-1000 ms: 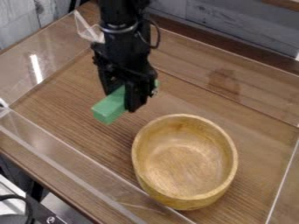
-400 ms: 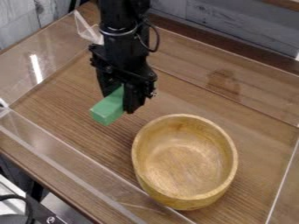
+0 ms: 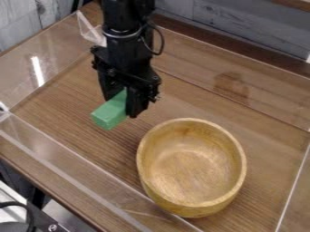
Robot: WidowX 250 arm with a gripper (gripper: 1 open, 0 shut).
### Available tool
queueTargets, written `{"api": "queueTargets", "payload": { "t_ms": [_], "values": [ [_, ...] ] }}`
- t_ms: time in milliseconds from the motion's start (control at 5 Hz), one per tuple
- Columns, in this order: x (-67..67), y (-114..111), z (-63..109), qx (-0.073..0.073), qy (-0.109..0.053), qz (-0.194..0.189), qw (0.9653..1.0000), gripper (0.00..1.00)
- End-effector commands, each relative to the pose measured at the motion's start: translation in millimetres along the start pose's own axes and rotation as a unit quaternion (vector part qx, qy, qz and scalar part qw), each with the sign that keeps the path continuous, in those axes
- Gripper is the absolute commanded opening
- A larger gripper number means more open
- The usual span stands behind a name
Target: Remove the green block from inside the brown bowl and put it on the table
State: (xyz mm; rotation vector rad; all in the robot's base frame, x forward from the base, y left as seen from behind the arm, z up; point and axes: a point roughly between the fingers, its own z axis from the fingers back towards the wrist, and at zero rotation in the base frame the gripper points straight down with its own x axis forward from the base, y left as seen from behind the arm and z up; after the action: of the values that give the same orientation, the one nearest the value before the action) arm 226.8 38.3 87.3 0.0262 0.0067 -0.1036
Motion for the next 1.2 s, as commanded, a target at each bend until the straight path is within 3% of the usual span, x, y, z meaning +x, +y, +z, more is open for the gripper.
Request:
{"api": "queueTargets", "payload": {
  "t_ms": [0,800,1000],
  "values": [
    [6.9,7,9.5,0.010,-0.021,0.015,0.9996,0.00],
    [9.1,15,4.1,0.017,-0.017,0.035,0.9991,0.00],
    [15.7,21,0.8,0.017,-0.022,0.040,0.9988,0.00]
  ]
}}
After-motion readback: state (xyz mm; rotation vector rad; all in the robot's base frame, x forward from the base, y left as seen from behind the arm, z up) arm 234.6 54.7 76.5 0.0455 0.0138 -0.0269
